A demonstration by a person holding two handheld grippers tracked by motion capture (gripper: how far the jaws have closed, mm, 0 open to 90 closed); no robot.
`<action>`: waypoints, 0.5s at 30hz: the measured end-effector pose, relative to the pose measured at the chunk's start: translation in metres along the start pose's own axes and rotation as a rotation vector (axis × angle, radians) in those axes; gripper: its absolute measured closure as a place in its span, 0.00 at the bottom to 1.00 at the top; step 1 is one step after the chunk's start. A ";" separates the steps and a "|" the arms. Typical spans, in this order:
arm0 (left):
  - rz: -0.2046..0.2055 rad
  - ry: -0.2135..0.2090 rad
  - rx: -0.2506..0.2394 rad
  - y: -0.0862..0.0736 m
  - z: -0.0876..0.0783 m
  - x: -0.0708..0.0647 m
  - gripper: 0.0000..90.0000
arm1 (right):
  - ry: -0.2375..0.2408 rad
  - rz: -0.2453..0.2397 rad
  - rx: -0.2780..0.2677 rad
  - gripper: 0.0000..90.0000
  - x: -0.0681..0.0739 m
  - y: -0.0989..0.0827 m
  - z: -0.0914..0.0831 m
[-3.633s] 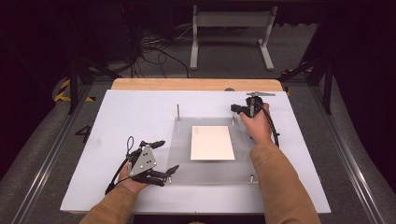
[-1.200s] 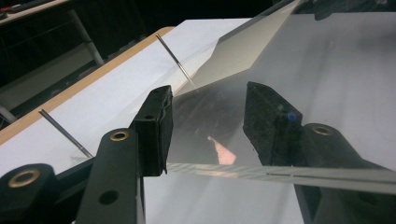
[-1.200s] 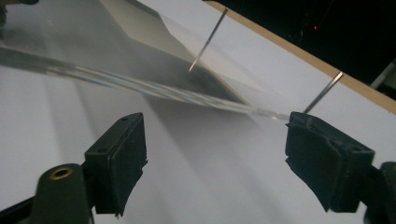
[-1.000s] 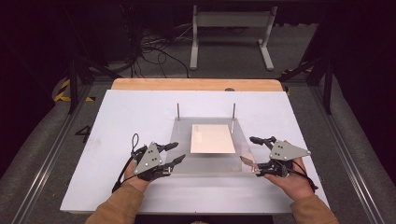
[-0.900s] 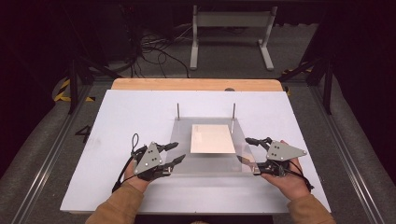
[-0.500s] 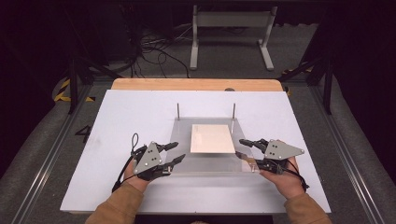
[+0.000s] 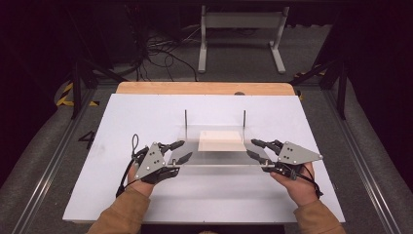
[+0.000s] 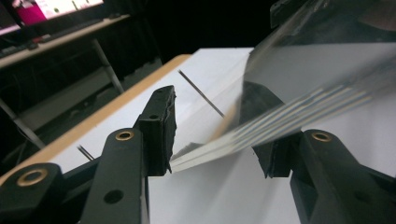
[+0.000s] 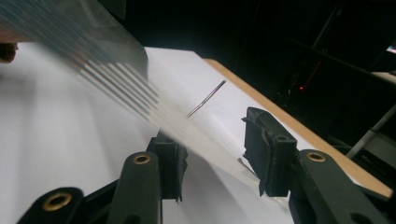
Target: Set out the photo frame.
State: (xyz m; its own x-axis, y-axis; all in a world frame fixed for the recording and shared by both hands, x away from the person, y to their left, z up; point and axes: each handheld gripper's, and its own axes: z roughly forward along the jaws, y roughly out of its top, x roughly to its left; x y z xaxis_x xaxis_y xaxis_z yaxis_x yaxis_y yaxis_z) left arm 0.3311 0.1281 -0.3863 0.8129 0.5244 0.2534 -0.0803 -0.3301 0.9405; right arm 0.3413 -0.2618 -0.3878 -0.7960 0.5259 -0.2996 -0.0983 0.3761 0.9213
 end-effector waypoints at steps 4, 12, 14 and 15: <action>0.035 0.018 -0.025 0.010 -0.002 -0.003 0.64 | -0.012 0.003 -0.036 0.65 -0.005 0.008 -0.007; 0.046 0.051 -0.081 0.029 -0.008 0.000 0.66 | -0.062 -0.036 -0.074 0.66 -0.006 0.025 -0.013; 0.028 0.057 -0.109 0.037 -0.011 0.003 0.66 | -0.087 -0.051 -0.091 0.66 -0.006 0.033 -0.016; 0.022 0.057 -0.120 0.039 -0.012 0.005 0.66 | -0.092 -0.055 -0.095 0.67 -0.005 0.036 -0.017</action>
State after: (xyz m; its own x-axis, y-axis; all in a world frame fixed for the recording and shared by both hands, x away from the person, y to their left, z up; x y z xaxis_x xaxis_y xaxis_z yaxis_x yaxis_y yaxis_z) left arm 0.3251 0.1270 -0.3460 0.7760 0.5633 0.2837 -0.1693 -0.2472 0.9541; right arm 0.3320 -0.2639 -0.3490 -0.7298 0.5762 -0.3680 -0.2003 0.3344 0.9209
